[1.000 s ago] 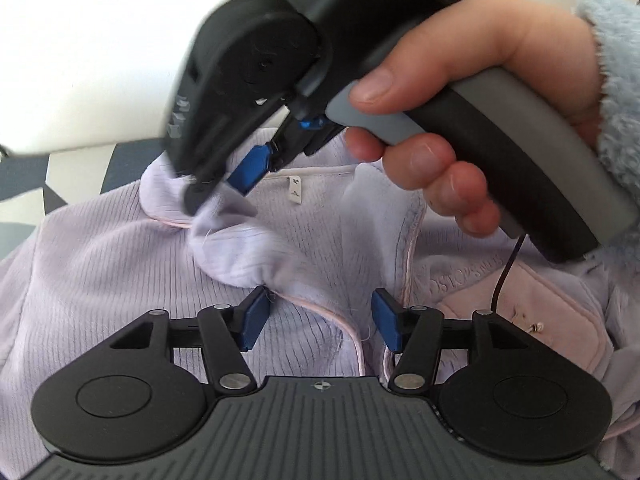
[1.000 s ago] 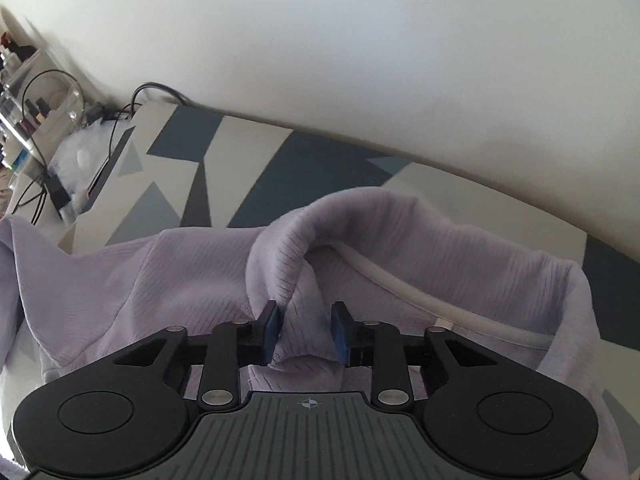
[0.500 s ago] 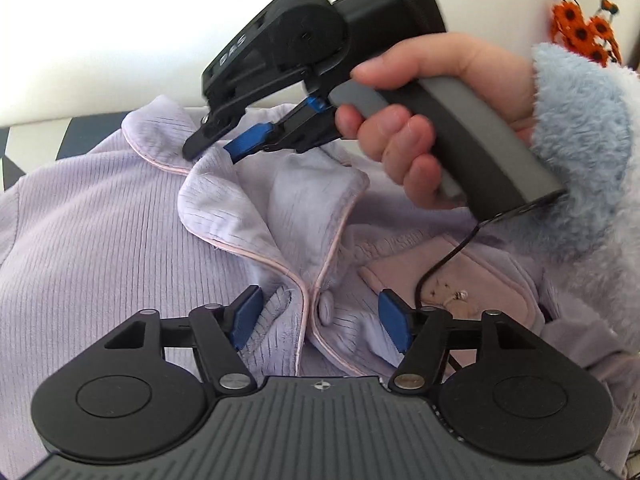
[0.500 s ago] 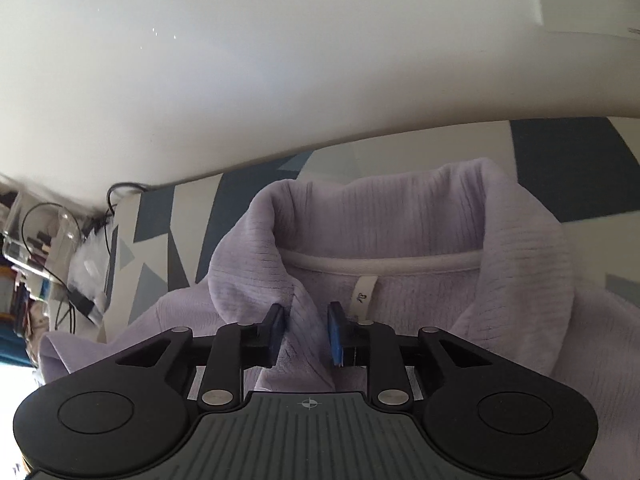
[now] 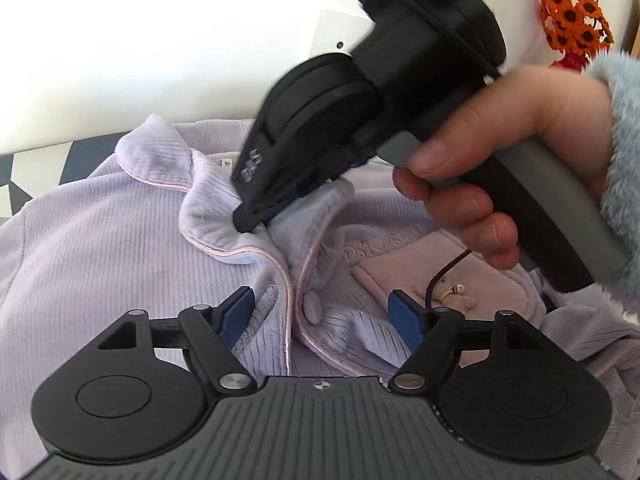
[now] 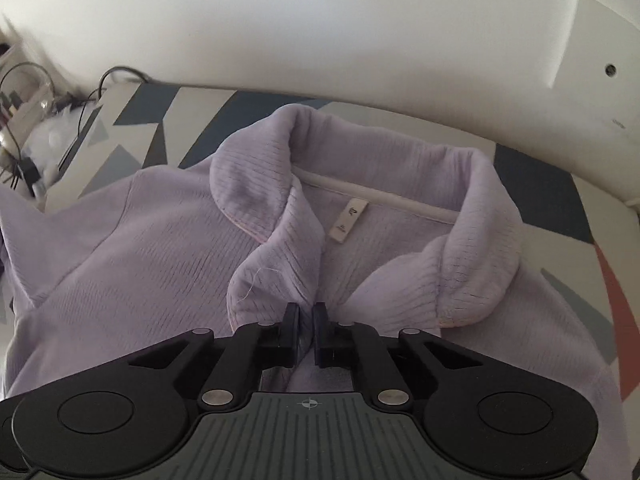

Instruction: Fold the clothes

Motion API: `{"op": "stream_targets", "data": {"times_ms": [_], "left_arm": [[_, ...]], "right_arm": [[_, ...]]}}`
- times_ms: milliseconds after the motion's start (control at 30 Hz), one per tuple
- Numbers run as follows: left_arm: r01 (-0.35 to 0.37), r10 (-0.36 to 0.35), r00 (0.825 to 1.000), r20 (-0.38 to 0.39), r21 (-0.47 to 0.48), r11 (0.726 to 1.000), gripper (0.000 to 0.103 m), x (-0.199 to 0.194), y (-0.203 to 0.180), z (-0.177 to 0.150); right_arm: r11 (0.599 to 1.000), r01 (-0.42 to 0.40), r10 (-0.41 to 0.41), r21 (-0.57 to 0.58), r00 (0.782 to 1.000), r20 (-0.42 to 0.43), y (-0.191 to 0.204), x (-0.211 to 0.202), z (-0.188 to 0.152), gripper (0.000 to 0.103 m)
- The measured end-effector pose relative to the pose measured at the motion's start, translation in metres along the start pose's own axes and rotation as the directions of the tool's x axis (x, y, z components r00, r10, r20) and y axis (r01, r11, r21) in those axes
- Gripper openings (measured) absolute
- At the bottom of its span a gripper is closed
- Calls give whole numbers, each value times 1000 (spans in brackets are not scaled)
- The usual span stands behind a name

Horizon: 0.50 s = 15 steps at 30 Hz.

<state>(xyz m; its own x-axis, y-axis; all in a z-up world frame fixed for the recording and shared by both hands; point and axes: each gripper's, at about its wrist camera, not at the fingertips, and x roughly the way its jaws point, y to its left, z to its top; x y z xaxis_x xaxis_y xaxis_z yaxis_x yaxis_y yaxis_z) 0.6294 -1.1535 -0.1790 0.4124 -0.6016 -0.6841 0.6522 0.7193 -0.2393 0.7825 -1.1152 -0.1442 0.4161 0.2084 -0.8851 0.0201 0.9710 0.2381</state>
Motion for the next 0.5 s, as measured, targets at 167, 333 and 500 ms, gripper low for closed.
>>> {"op": "stream_targets", "data": {"times_ms": [167, 333, 500], "left_arm": [[-17, 18, 1000, 8, -91, 996, 78, -28, 9, 0], [-91, 98, 995, 26, -196, 976, 86, -69, 20, -13], [-165, 168, 986, -13, -274, 947, 88, -82, 46, -34]], "right_arm": [[999, 15, -16, 37, 999, 32, -1, 2, -9, 10], [980, -11, -24, 200, 985, 172, -13, -38, -24, 47], [905, -54, -88, 422, 947, 309, -35, -108, -70, 64]]}}
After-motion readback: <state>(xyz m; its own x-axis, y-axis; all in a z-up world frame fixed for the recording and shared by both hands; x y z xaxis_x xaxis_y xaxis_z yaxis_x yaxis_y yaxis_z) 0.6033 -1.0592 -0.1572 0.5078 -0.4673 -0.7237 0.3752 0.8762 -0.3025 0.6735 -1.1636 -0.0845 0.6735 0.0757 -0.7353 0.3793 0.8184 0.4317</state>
